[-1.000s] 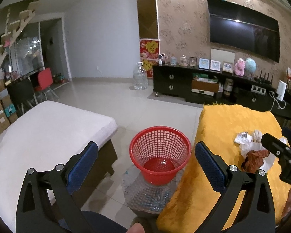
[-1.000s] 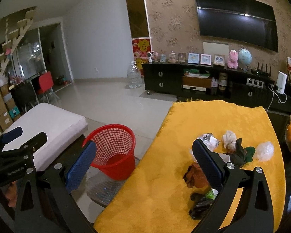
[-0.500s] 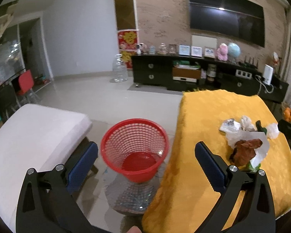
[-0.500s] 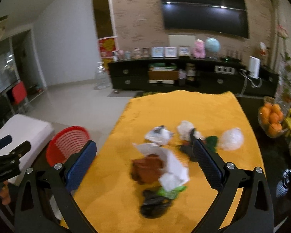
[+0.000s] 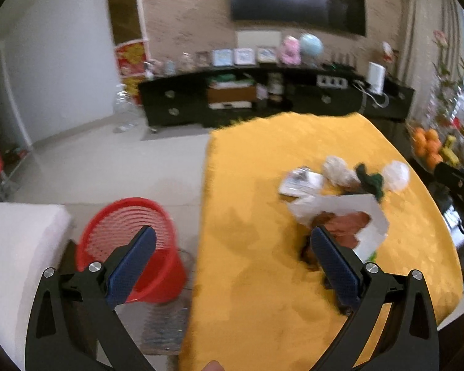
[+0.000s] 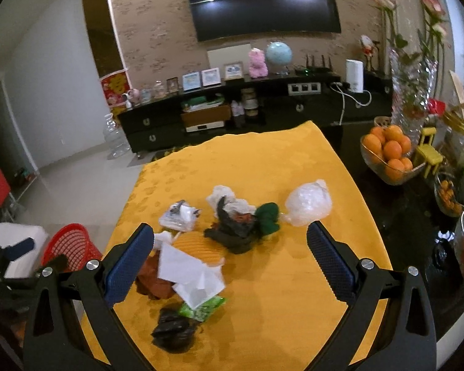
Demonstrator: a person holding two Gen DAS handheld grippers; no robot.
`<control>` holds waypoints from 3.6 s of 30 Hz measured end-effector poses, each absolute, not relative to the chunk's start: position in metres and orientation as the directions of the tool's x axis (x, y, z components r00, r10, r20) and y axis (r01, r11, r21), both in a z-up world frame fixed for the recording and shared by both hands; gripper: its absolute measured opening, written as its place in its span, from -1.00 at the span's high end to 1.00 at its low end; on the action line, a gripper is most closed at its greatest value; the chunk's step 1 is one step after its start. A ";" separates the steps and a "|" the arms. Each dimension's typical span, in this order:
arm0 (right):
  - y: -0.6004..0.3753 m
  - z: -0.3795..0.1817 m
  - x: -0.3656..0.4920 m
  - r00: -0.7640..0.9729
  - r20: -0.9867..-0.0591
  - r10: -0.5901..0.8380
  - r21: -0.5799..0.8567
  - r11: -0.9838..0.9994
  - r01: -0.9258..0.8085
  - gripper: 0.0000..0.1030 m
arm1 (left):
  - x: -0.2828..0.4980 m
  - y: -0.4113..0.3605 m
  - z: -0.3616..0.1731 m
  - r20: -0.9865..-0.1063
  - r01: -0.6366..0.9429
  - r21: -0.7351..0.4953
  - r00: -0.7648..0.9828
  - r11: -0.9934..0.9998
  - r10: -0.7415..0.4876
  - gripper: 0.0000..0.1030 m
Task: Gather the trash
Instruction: 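Reach the left tool to the brown cloth and close on it, then lift the brown cloth with the left tool while the right tool grasps the white tissue, then carry both items over the red wastebasket and open both tools to drop them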
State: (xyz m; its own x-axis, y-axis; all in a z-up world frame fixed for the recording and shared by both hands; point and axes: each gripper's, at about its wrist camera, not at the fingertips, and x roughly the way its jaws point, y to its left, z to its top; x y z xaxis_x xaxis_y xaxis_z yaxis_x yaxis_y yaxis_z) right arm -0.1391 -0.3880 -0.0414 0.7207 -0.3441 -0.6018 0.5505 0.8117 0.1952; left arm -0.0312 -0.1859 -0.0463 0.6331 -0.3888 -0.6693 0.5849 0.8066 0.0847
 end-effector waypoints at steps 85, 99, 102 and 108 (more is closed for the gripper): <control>-0.329 -0.081 -0.068 0.765 -0.643 0.036 0.308 0.927 0.215 0.70 | 0.017 -0.121 -0.030 -0.607 0.547 -0.042 0.651 0.836 -0.456 0.04; -0.303 -0.019 -0.045 0.835 -0.549 0.044 0.277 0.952 0.133 0.72 | 0.029 -0.082 -0.001 -0.551 0.481 -0.031 0.723 0.876 -0.416 0.04; -0.297 -0.010 -0.035 0.841 -0.538 0.053 0.271 0.956 0.113 0.72 | 0.035 -0.072 0.005 -0.538 0.460 -0.028 0.741 0.887 -0.401 0.04; -0.279 0.000 -0.013 0.848 -0.524 0.084 0.264 0.962 0.068 0.72 | 0.049 -0.056 0.009 -0.531 0.422 -0.030 0.761 0.906 -0.373 0.04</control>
